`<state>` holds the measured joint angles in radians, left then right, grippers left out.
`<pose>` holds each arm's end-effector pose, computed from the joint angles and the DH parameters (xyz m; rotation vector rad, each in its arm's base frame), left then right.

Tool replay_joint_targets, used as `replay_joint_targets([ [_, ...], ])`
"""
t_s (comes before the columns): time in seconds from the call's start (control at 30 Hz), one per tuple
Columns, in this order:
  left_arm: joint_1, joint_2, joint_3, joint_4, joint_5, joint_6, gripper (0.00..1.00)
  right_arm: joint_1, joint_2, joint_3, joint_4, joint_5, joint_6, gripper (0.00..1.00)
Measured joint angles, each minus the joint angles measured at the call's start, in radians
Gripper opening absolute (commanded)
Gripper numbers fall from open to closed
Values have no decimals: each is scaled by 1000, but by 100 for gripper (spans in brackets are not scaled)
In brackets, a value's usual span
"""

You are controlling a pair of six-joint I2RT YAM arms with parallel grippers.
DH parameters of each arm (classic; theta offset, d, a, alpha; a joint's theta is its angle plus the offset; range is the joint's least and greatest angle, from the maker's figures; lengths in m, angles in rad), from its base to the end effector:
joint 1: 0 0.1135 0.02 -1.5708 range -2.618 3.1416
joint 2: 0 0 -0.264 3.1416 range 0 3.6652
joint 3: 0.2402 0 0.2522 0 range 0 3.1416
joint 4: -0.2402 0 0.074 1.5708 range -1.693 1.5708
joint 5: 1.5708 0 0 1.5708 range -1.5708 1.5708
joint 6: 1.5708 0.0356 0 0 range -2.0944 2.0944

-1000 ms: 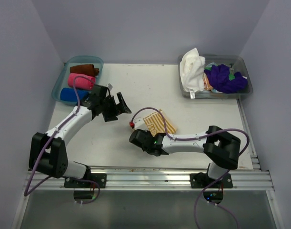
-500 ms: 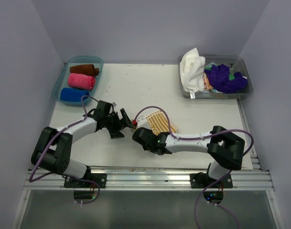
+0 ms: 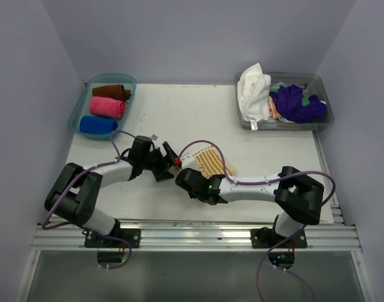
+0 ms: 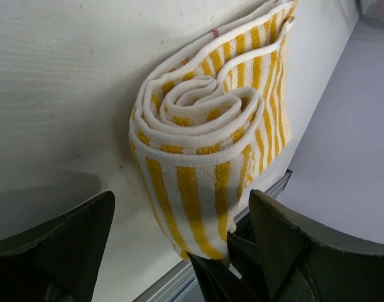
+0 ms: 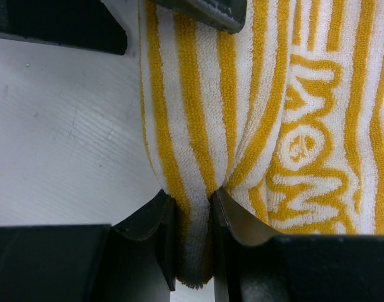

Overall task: Roll the towels
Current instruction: Roll the towel

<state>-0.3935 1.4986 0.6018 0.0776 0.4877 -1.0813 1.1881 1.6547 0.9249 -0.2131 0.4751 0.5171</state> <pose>0.2455 -0.1200 0.1458 -0.6483 2.5816 -1.1906 0.1371 0.2970 0.1725 -0.6059 2.3052 0.2024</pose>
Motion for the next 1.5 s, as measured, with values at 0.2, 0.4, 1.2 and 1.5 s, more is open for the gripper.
replay_joint_targets([
  [0.2, -45, 63, 0, 96, -45, -53, 76, 0, -5, -8, 8, -5, 0, 0],
  [0.4, -74, 125, 11, 145, -49, -92, 46, -2, -26, -29, 22, -21, 1, 0],
  [1.2, -76, 116, 44, 119, -31, -82, 98, -175, -204, -241, 241, -368, 96, 0],
  [1.5, -79, 112, 43, 116, -31, -77, 99, -314, -231, -343, 428, -624, 200, 0],
])
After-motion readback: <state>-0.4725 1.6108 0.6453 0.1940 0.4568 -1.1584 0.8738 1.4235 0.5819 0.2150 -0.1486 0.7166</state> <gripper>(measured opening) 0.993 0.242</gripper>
